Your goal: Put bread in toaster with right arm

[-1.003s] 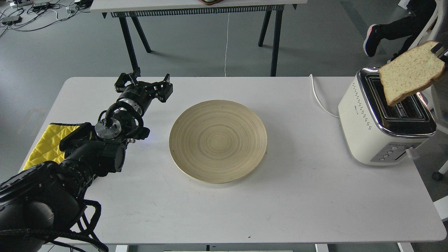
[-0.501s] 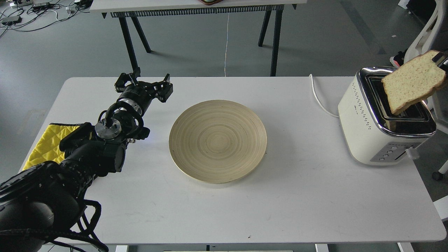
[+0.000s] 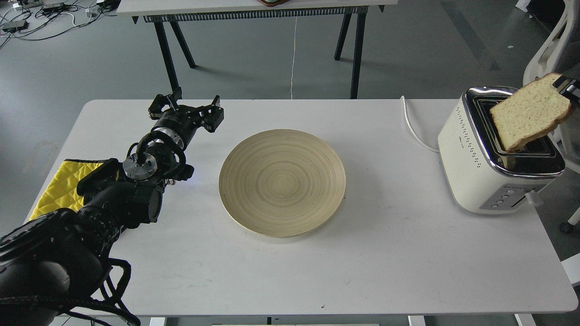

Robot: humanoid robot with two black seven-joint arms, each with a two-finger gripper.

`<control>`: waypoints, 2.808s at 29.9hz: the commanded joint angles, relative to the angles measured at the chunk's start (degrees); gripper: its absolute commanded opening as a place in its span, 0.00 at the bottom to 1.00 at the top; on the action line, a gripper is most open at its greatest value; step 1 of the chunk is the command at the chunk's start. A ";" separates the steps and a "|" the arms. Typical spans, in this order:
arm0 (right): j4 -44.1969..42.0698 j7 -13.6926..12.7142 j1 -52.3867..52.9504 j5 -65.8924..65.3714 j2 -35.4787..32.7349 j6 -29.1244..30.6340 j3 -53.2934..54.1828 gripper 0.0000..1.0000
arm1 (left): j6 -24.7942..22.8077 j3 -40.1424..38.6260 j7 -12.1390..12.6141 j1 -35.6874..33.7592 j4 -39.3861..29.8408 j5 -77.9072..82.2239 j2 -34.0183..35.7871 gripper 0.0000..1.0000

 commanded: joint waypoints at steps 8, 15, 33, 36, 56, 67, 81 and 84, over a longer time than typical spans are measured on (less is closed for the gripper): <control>-0.21 -0.93 -2.30 0.60 1.11 -0.22 0.66 0.33 | -0.06 0.00 0.01 0.00 0.00 0.00 0.00 1.00; -1.09 -0.93 -3.45 0.87 2.34 -0.31 1.27 0.64 | 0.03 0.00 0.01 0.00 0.00 0.00 0.00 1.00; -3.72 1.35 -13.54 24.23 14.72 -0.05 31.74 0.98 | 0.03 0.00 0.01 0.00 0.00 0.00 0.00 1.00; -5.57 1.09 -16.71 29.24 18.59 0.22 38.43 0.98 | 0.03 0.00 0.01 0.00 0.00 0.00 0.00 1.00; -35.27 7.77 -37.37 46.66 41.71 44.76 56.82 0.98 | 0.03 0.00 0.01 0.00 0.00 0.00 0.00 1.00; -47.14 9.26 -44.22 46.22 48.92 53.03 56.56 0.99 | -0.06 0.00 0.01 0.00 0.00 0.00 0.00 1.00; -47.15 14.88 -45.28 46.13 48.92 53.80 56.82 0.98 | 0.03 0.00 0.01 0.00 0.00 0.00 0.00 1.00; -47.15 15.59 -45.20 46.22 48.92 53.80 56.91 0.99 | 0.03 0.00 0.01 0.00 0.00 0.00 0.00 1.00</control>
